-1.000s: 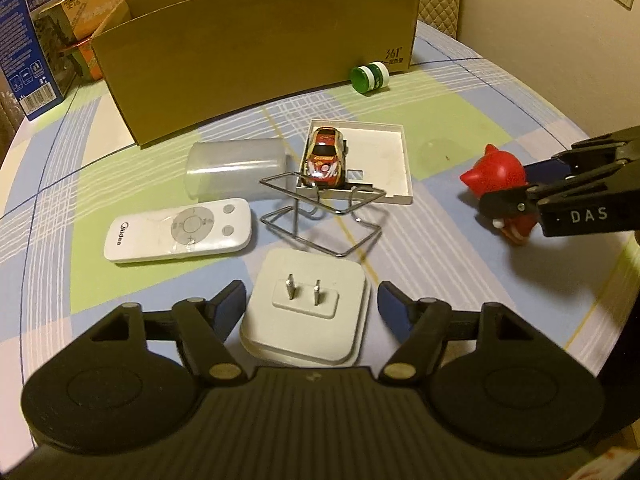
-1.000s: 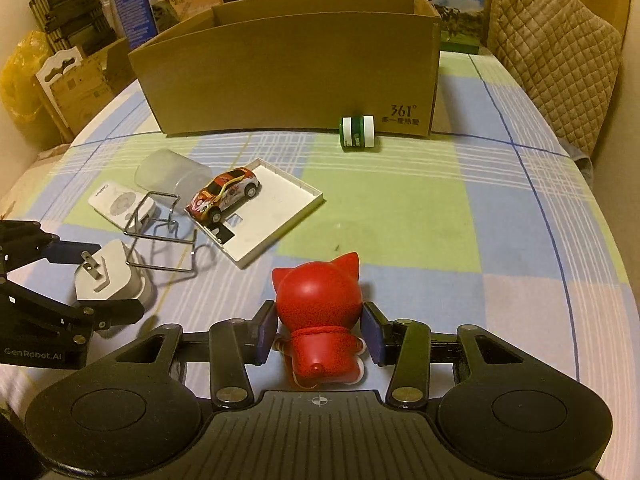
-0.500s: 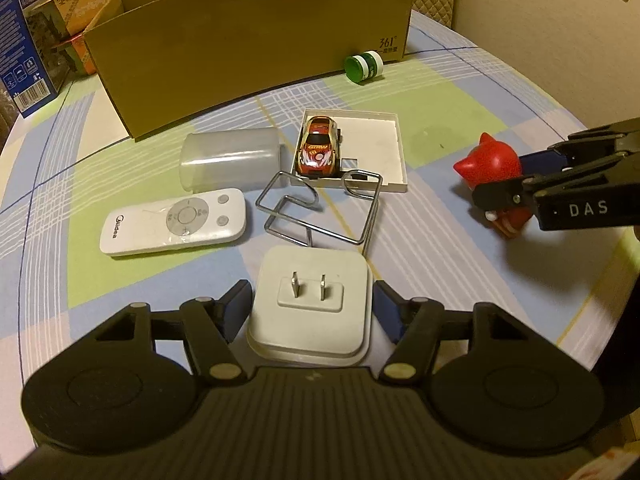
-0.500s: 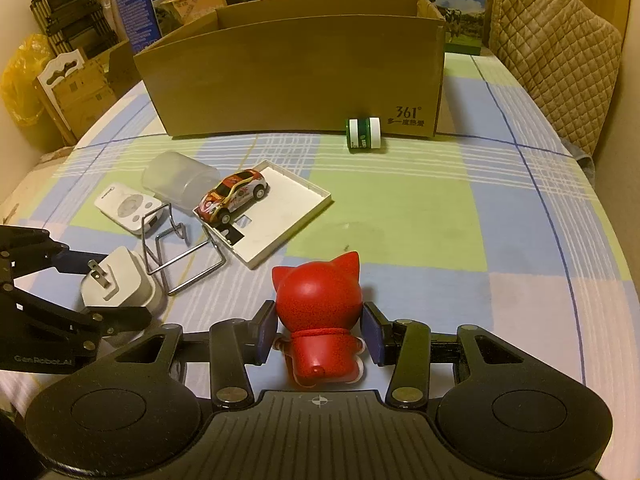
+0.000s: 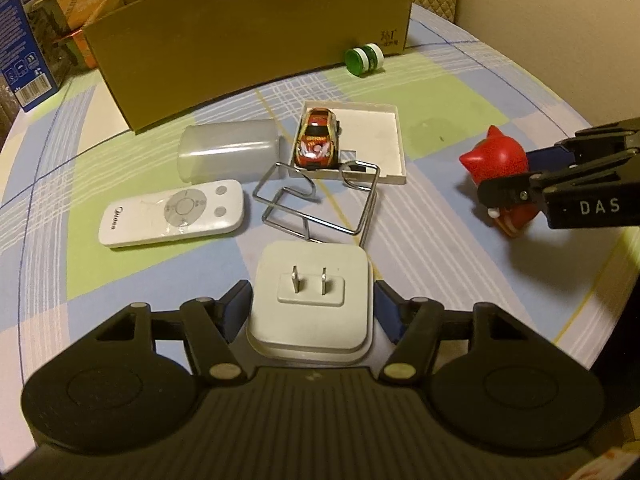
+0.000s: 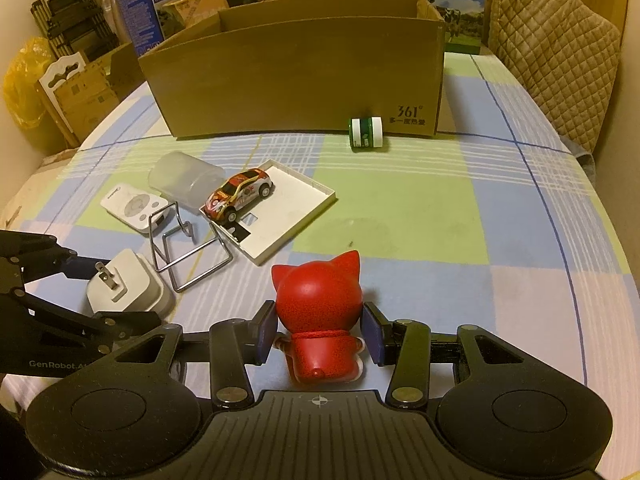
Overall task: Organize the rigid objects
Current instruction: 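Grasp the white square adapter with the left tool, then carry the adapter into the cardboard box and open the left tool while the right tool carries the cat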
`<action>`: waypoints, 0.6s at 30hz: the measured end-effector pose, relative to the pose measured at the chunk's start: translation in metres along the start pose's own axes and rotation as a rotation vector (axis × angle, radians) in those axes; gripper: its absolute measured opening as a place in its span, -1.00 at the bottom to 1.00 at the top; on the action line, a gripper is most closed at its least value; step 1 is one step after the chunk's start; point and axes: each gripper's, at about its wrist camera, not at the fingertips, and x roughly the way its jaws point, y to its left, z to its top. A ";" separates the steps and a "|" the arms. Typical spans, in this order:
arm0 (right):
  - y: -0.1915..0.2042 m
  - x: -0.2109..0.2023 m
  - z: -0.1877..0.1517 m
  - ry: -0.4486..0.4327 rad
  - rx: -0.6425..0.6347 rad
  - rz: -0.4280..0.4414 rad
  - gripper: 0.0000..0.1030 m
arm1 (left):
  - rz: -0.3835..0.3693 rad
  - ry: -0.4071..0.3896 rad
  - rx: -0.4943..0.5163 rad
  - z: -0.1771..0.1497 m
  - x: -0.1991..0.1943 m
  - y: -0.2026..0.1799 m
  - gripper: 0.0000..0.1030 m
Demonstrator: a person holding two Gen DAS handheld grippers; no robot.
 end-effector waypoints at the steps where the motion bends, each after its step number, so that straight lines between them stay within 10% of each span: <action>1: 0.000 -0.001 0.000 -0.002 0.001 0.000 -0.18 | 0.000 -0.002 -0.003 0.000 -0.002 0.000 0.19; 18: 0.010 -0.036 0.014 -0.074 -0.005 0.001 -0.19 | 0.017 -0.098 -0.071 0.023 -0.053 0.011 0.19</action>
